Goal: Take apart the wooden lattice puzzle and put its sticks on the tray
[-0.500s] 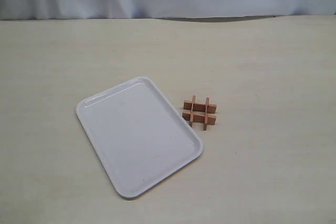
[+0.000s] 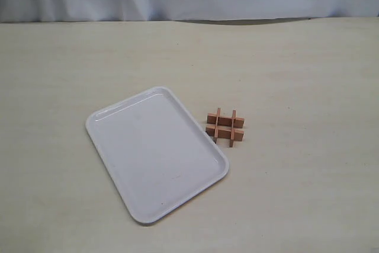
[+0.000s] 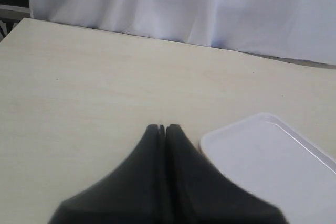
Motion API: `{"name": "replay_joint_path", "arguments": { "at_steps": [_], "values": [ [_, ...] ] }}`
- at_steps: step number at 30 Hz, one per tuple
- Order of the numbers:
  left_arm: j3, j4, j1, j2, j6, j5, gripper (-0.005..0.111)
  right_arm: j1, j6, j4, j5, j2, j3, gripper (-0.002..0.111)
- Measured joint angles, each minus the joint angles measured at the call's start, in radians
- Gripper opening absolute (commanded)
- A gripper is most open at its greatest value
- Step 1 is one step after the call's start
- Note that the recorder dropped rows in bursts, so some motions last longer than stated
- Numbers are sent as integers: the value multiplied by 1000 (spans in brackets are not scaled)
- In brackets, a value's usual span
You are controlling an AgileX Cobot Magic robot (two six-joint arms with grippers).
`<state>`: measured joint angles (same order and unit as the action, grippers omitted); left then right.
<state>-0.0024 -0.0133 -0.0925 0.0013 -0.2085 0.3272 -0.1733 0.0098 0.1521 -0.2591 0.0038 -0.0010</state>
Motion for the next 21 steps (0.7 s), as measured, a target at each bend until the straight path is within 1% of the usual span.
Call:
{"name": "replay_joint_path", "arguments": {
  "at_steps": [2, 9, 16, 18, 21],
  "values": [
    [0, 0, 0, 0, 0, 0, 0, 0, 0, 0, 68, 0, 0, 5],
    [0, 0, 0, 0, 0, 0, 0, 0, 0, 0, 413, 0, 0, 5],
    [0, 0, 0, 0, 0, 0, 0, 0, 2, 0, 704, 0, 0, 5],
    [0, 0, 0, 0, 0, 0, 0, 0, 57, 4, 773, 0, 0, 5],
    [0, 0, 0, 0, 0, -4, 0, 0, 277, 0, 822, 0, 0, 5]
  ]
}}
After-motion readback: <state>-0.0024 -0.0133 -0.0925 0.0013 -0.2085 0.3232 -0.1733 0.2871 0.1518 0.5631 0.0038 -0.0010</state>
